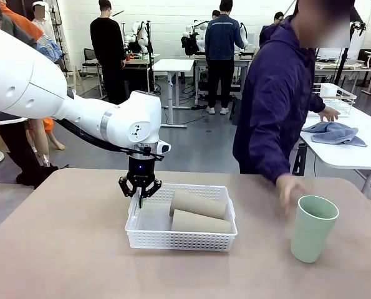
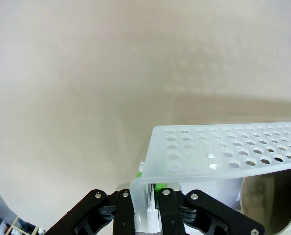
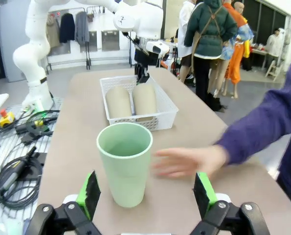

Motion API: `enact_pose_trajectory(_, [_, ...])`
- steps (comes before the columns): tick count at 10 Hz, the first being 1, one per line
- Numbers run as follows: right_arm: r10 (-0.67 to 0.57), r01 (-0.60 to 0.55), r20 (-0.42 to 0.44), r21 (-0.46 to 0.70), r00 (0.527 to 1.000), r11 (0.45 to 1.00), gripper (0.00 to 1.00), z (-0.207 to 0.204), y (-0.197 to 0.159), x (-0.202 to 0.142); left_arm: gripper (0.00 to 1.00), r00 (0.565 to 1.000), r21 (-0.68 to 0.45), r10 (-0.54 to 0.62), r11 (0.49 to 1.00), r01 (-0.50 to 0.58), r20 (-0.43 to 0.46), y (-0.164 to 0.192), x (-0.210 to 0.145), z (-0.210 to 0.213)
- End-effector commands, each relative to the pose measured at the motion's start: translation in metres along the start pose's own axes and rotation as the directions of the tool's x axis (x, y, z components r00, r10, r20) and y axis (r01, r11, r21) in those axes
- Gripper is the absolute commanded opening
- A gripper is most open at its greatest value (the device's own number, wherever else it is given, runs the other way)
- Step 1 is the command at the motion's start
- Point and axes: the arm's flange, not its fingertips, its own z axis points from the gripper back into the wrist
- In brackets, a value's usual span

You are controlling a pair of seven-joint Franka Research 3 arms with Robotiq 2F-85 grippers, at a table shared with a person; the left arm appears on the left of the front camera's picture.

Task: Clean and organize the cups into the basket.
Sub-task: Pick up the Reusable plastic cup from the right side of the table and stack it inside the Organizing basket in the center of the table.

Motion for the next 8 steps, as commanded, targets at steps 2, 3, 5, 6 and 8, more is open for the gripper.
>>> enact_pose_trajectory(2, [-0.076, 0.076, -0.009, 0.067, 0.997, 0.995, 1.0, 0.005, -0.003, -0.063, 0.0, 1.0, 0.01, 0.0, 1.0, 0.0, 0.0, 0.0, 0.0, -0.001])
enact_pose_trajectory(3, [-0.091, 0.093, -0.023, 0.077, 0.996, 0.993, 1.0, 0.0, -0.001, -0.088, 0.0, 1.0, 0.01, 0.0, 1.0, 0.0, 0.0, 0.0, 0.0, -0.001])
enact_pose_trajectory(5, [-0.112, 0.115, -0.038, 0.097, 0.993, 0.989, 1.0, -0.004, 0.009, -0.115, 0.0, 1.0, 0.01, 0.0, 1.0, 0.0, 0.0, 0.0, 0.0, -0.001])
enact_pose_trajectory(6, [-0.125, 0.128, -0.04, 0.101, 0.991, 0.987, 1.0, -0.01, 0.011, -0.124, 0.0, 1.0, 0.01, 0.0, 1.0, 0.0, 0.0, 0.0, 0.0, -0.001])
enact_pose_trajectory(8, [-0.12, 0.118, -0.053, -0.034, 0.991, 0.992, 1.0, -0.017, 0.008, -0.119, 0.0, 1.0, 0.01, 0.0, 1.0, 0.0, 0.0, 0.0, 0.0, -0.001])
